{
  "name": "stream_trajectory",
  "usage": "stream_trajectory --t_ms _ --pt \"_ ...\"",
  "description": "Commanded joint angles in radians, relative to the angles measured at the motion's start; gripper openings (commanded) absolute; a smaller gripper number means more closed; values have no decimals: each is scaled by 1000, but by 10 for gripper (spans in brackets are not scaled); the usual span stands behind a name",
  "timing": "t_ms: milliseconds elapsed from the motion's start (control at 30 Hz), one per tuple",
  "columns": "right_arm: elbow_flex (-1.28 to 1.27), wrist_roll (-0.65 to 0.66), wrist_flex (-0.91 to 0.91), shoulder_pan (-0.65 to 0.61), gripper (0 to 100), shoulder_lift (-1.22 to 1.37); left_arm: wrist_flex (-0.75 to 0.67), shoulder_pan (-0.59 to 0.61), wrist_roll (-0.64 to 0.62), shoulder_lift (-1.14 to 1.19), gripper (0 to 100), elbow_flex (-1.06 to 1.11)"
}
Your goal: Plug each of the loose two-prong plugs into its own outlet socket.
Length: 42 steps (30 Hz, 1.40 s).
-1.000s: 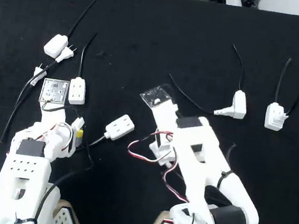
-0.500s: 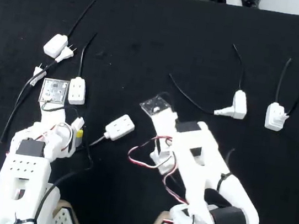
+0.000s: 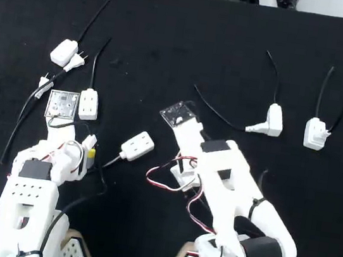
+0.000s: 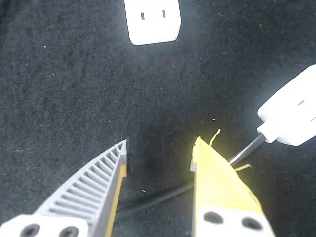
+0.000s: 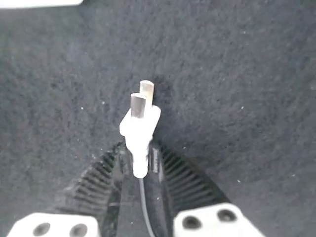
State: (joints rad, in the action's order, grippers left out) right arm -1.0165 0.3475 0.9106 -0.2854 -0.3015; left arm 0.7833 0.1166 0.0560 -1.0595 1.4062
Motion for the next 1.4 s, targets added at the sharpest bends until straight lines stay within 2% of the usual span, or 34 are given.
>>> stream_trajectory --t_ms 0,200,300,433,533,700,833,933,1067,1200,1367 --pt "-4 3 -26 -14 14 -27 5 7 2 -17 212 -22" --pt "5 -6 -61 -14 11 -35 3 4 2 -17 212 -22" --pt "56 -8 -12 -20 11 -65 2 5 2 -17 212 -22" --pt "130 -23 103 -25 11 -229 -20 2 2 -18 212 -36" --pt "96 -25 107 -78 11 -407 -64 2 2 -18 212 -68" --pt "-50 -129 -74 -172 11 -607 -147 -48 -5 -18 212 -133" --pt "-182 -161 -252 -269 11 -616 -227 -133 -173 -18 212 -154" --pt "-269 -166 -336 -290 11 -621 -301 -205 -269 -15 212 -143" --pt "-320 -242 -416 -311 11 -624 -324 -292 -275 -17 212 -143" --pt "-328 -258 -439 -350 11 -625 -325 -352 -275 -11 212 -142" --pt "-308 -259 -434 -374 11 -627 -327 -340 -269 -17 212 -94"
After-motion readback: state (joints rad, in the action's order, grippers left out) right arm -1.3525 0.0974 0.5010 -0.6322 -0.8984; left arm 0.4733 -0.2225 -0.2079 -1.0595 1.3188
